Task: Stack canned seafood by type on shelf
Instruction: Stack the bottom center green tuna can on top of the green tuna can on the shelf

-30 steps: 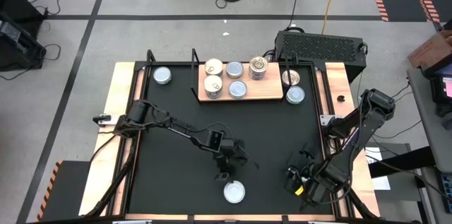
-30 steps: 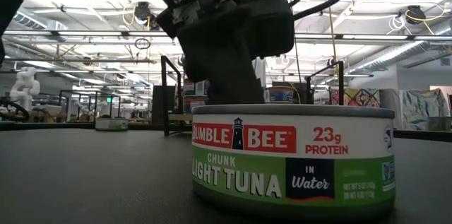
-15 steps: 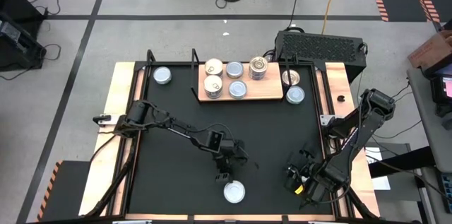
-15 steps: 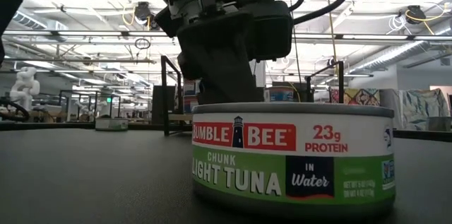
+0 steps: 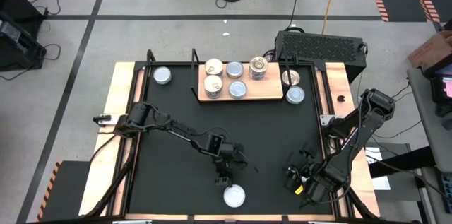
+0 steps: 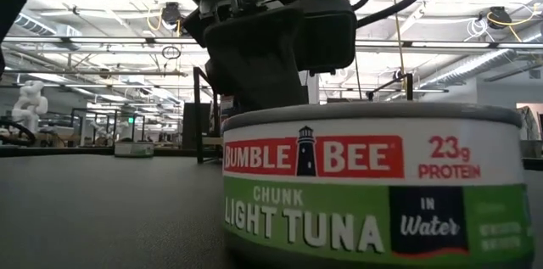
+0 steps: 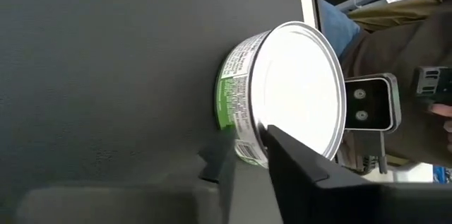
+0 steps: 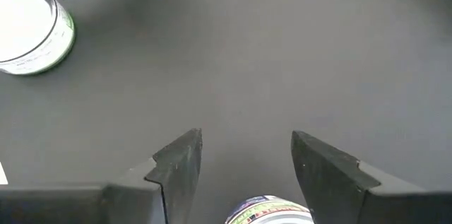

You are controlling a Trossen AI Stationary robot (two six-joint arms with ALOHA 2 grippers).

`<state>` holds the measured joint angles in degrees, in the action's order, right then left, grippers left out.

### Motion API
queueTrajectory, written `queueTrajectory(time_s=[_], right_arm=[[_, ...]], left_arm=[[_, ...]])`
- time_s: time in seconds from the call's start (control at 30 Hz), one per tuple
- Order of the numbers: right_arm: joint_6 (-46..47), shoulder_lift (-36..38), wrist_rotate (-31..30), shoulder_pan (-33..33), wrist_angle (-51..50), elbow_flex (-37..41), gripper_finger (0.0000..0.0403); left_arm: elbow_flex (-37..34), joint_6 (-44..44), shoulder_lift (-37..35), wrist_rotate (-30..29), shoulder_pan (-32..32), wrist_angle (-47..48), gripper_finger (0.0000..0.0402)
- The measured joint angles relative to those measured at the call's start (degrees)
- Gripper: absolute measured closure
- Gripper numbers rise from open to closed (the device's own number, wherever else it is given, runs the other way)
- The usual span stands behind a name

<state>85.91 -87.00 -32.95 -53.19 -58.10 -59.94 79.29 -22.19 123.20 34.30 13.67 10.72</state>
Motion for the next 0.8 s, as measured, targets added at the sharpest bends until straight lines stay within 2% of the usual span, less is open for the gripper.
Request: queueTrajectory(time_s=[0.17,0.27,0.6,0.8], right_arm=[[-0.02,0.02,-0.02,-0.02,0.03,0.00,0.0190],[-1.03,0.01,-0.07,-0.01,0.03,0.00,0.0190],[-2.23,0.04,-2.03,-0.01,0.00,0.00,0.0190],[-2.64,0.04,-2.10,0.00,-0.16,0.00,0.0190]], left_arm=[[0.03,0.03,-0.04,-0.94,-0.57,-0.27,0.0392],[-0.37,0.20,0.08,-3.23,-1.62,1.16,0.0395],[-0.32,1.62,-2.57,-3.24,-6.47,1.85,0.0400],[-0.30,3.45,-5.48,-5.61,-9.01,2.59,0.0400]])
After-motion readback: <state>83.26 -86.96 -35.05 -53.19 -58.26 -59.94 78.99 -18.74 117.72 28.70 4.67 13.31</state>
